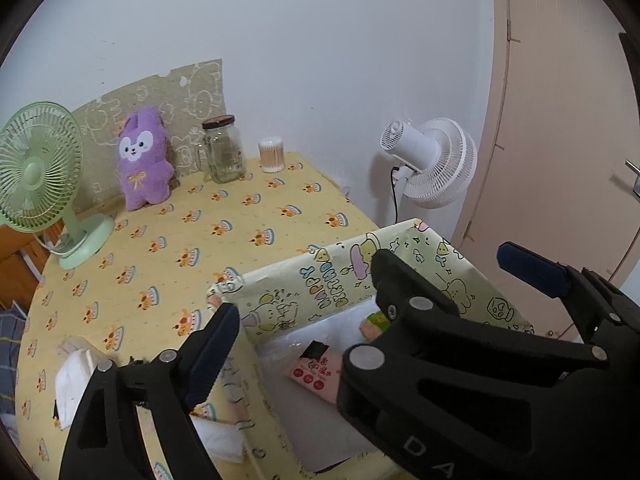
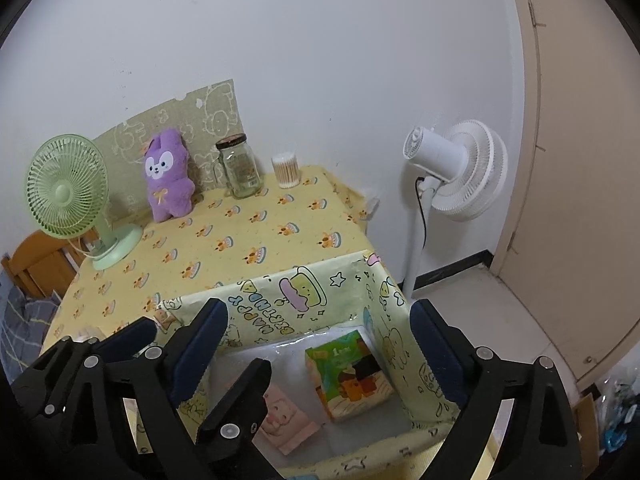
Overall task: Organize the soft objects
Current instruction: 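Lower both packs into the box and open both grippers, then withdraw both grippers from the box back toward the remaining items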
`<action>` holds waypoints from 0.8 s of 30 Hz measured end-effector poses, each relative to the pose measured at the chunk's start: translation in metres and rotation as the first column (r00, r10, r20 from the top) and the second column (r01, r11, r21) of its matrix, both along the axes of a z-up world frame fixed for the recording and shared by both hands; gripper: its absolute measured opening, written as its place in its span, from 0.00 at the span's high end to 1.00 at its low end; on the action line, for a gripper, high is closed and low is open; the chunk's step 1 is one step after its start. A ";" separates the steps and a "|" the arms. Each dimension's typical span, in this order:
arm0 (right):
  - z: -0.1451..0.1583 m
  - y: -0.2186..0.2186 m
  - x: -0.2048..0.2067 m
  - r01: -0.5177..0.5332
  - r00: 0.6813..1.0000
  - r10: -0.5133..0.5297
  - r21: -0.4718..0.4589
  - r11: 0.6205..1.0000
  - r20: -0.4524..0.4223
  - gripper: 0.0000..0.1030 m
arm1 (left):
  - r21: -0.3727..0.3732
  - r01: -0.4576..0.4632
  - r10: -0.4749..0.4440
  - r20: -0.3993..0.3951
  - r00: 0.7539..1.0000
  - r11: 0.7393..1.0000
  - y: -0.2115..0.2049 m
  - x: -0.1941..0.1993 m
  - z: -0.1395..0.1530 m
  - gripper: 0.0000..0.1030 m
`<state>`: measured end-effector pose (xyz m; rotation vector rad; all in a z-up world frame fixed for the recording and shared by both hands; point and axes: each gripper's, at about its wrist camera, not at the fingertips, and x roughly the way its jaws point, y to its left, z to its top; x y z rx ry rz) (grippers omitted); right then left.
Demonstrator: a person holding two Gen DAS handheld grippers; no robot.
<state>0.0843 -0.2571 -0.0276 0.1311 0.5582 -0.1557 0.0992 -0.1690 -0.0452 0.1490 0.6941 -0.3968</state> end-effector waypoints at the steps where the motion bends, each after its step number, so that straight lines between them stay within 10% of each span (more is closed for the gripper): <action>1: 0.002 0.002 -0.002 0.000 1.000 0.000 -0.008 1.000 0.004 0.08 | -0.001 -0.003 0.003 0.004 1.000 1.000 0.002 -0.002 0.001 0.12; 24: 0.038 0.064 -0.046 -0.014 0.997 0.021 -0.091 0.996 0.072 0.03 | -0.042 -0.030 0.033 0.074 0.997 0.999 0.064 -0.036 0.034 0.04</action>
